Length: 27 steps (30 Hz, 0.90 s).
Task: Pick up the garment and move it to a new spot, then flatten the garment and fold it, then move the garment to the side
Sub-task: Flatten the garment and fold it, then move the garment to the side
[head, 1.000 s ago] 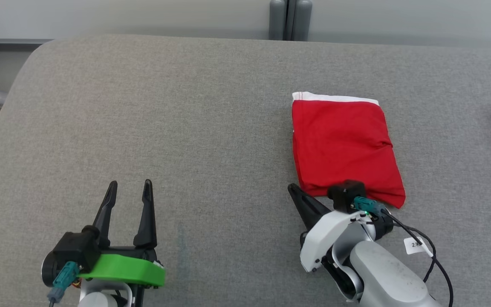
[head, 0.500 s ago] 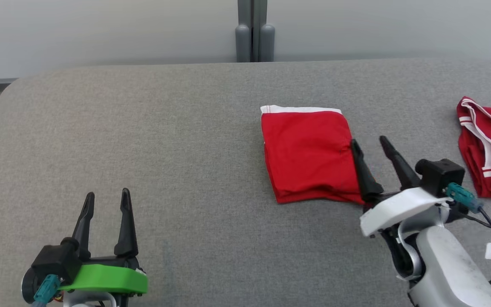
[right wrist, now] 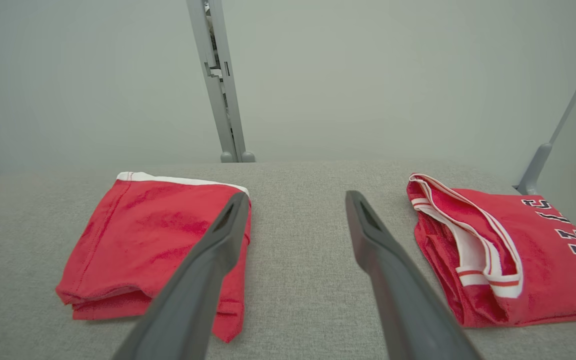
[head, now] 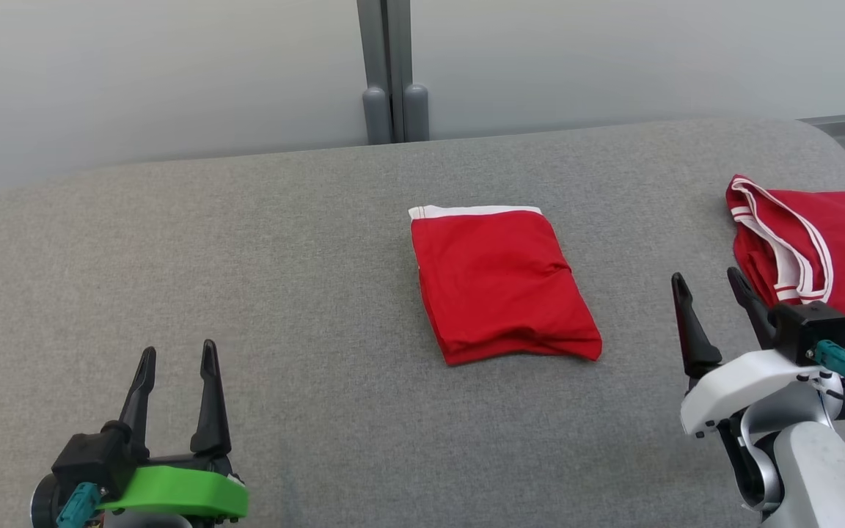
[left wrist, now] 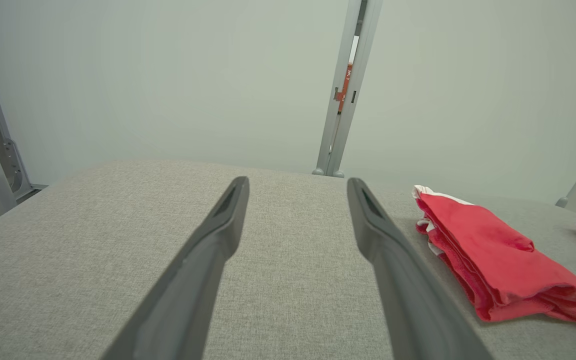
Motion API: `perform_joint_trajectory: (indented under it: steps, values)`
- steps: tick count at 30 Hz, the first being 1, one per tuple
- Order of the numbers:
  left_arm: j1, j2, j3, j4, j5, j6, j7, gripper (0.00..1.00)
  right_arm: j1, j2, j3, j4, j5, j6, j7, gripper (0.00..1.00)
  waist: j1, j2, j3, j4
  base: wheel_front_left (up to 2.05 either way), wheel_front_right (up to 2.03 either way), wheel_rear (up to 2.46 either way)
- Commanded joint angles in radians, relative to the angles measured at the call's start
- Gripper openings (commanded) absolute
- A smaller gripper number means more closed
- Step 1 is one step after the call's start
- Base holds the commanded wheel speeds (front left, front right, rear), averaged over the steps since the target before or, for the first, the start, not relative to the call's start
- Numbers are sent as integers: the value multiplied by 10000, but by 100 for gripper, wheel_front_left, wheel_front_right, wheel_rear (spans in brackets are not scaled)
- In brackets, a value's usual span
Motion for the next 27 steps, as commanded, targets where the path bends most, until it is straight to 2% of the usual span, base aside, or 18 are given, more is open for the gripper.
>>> perform_joint_trajectory:
  steps: [1,11,27]
  values:
    - [158,19,27,43,81,-57,-28,100,129,-34,-21,128,2,-6,-57,100,0,0,-78,-77,0,0,0]
    - [156,19,119,337,235,-147,-27,100,201,-50,227,689,187,-6,-286,100,0,0,-201,-201,0,0,0]
    - [135,19,134,434,233,-244,-27,100,46,-54,369,867,548,-6,-439,100,0,0,-35,-193,0,0,0]
